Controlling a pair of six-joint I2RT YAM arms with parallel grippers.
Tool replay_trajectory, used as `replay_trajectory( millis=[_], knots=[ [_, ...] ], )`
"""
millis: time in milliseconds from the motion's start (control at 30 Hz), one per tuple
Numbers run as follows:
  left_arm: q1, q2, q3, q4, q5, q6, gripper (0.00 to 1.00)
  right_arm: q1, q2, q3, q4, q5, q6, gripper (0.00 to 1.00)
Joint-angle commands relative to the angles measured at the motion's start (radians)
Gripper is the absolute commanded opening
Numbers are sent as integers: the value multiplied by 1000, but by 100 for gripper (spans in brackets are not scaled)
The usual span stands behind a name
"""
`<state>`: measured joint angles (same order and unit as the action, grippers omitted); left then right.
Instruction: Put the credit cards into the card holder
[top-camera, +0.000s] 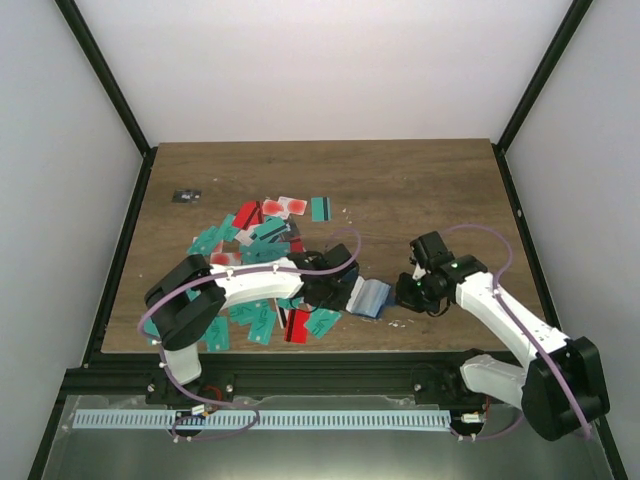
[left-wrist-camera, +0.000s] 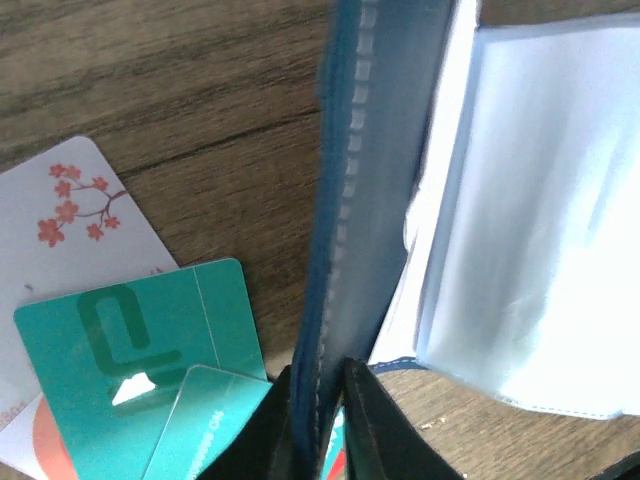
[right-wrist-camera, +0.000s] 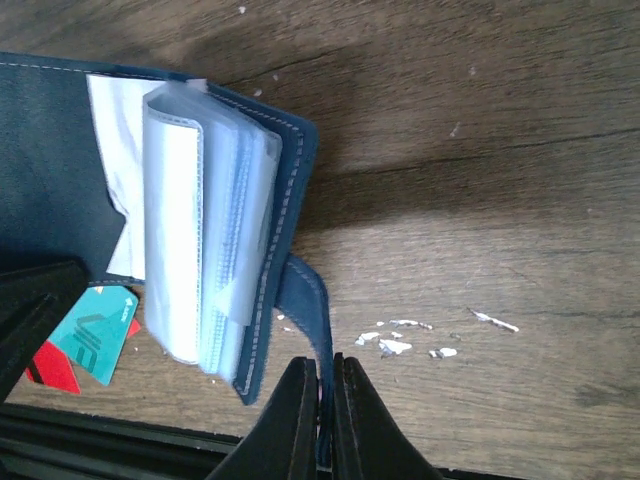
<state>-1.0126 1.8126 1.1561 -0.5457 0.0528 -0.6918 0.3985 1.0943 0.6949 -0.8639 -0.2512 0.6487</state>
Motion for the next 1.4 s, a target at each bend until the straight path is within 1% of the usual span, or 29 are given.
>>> replay_trajectory(
  millis=[0, 67, 200, 300, 433, 500, 533, 633, 733, 867, 933, 1067, 1367],
  knots=[
    [23, -4, -39, 86, 55, -57, 6, -36, 32, 25, 43, 17, 5, 1],
    [22, -6, -58, 112, 81, -92, 4, -62, 43, 18, 62, -8, -11, 3],
    [25, 8, -83, 165, 142, -156, 4, -102, 41, 28, 70, -60, -42, 19],
    [21, 25, -81, 193, 186, -181, 4, -103, 11, 83, 39, -48, -60, 29],
    [19, 30, -69, 193, 202, -206, 4, -103, -22, 159, -3, -46, -85, 39],
    [19, 35, -65, 190, 209, -221, 4, -102, -25, 191, -27, -39, -89, 52],
    [19, 38, -65, 190, 212, -226, 4, -103, -28, 203, -36, -33, -89, 57],
    [19, 53, -61, 198, 230, -237, 4, -102, -54, 211, -20, -62, -83, 58],
    [17, 66, -56, 204, 243, -239, 4, -103, -74, 168, 54, -169, -57, 58],
    [13, 69, -48, 206, 244, -241, 4, -102, -67, 24, 203, -376, 37, 58],
    [13, 66, -46, 205, 242, -242, 4, -104, -66, -42, 275, -419, 72, 58],
    [9, 62, -49, 204, 241, -242, 4, -103, -30, -102, 303, -398, 61, 57],
    [4, 60, -56, 204, 240, -236, 4, -104, 31, -160, 347, -348, 65, 56]
  ],
)
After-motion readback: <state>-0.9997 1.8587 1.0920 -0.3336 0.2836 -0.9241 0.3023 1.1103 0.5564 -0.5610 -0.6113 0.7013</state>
